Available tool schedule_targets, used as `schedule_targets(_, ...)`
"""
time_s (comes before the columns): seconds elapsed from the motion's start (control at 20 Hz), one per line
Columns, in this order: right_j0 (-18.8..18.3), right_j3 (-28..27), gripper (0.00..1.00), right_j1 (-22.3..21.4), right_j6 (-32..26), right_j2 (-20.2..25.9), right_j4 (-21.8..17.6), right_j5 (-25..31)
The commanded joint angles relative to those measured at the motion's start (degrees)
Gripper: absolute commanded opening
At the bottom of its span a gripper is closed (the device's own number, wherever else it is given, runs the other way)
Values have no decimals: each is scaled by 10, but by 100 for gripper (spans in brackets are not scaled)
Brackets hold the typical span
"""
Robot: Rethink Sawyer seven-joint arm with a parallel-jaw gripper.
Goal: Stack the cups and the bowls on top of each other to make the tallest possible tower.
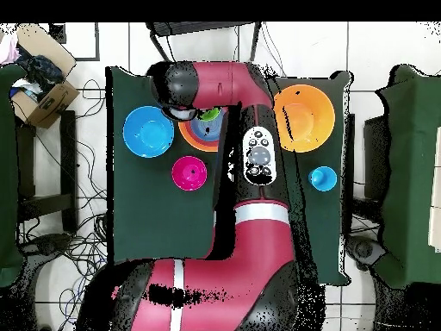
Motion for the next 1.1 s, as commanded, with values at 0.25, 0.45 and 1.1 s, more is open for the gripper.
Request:
schedule_targets(0.25, -3, 56, 0, 4, 8, 16, -6, -48)
schedule_targets(0.45, -2, 73, 0, -2, 11, 12, -7, -61)
schedule_targets(1.1, -3, 91, 0, 2, 7, 10, -11, -88)
